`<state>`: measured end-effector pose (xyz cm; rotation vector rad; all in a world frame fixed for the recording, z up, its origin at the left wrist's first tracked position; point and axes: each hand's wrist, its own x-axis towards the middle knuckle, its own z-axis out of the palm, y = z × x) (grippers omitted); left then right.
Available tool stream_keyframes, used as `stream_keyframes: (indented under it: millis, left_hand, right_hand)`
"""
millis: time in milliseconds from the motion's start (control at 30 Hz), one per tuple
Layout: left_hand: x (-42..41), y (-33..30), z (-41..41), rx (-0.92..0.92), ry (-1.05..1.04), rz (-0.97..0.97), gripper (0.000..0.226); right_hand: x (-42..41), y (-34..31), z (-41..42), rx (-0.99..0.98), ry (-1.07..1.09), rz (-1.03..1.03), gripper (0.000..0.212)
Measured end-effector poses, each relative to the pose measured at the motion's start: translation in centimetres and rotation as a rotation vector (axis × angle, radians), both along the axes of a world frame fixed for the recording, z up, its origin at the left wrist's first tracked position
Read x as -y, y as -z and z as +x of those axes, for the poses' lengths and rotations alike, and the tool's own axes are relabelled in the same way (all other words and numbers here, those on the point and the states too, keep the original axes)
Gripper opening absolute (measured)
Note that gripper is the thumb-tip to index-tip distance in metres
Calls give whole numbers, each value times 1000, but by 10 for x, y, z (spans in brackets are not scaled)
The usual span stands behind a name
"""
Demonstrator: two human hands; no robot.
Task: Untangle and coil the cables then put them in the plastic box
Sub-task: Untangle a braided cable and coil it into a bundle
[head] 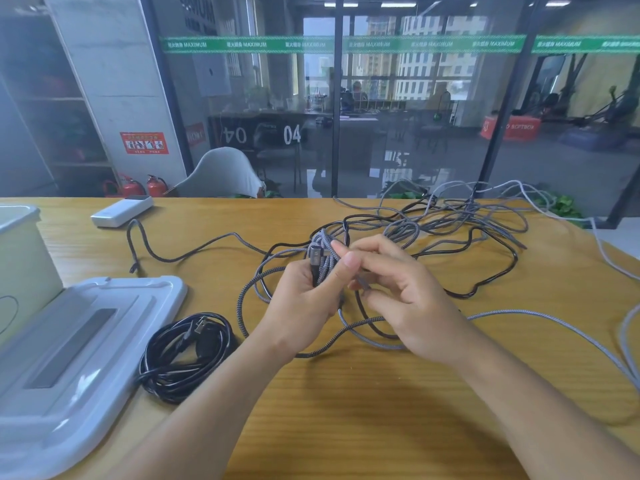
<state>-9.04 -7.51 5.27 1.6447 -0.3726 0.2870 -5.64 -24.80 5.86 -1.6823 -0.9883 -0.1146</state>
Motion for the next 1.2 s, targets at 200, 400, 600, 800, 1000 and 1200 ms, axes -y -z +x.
stream_keyframes:
  millis: [200,400,600,800,1000,1200]
  left_hand:
    - [4,-1,-3,56,-76,34,55]
    - [8,-4,-3,-22,-135,-87,53]
    - [2,-6,0,-101,-190,-233,41]
    - [-5,-14,-1,-92,-209,-331,28]
    - [-13,-15,5,-139,-24,-494,35]
    - [-14,-22,1,-221,86,-590,44]
  right_hand:
    - [8,3,7,-62,-13,61,39]
    - [13,5,8,-172,-93,62,36]
    - [21,8,13,110,259,-478,18]
    - [7,13,1,309,161,-425,13]
    - [-8,21,-9,-101,-101,-372,15]
    - [-15,33,-10,-122,-108,-380,15]
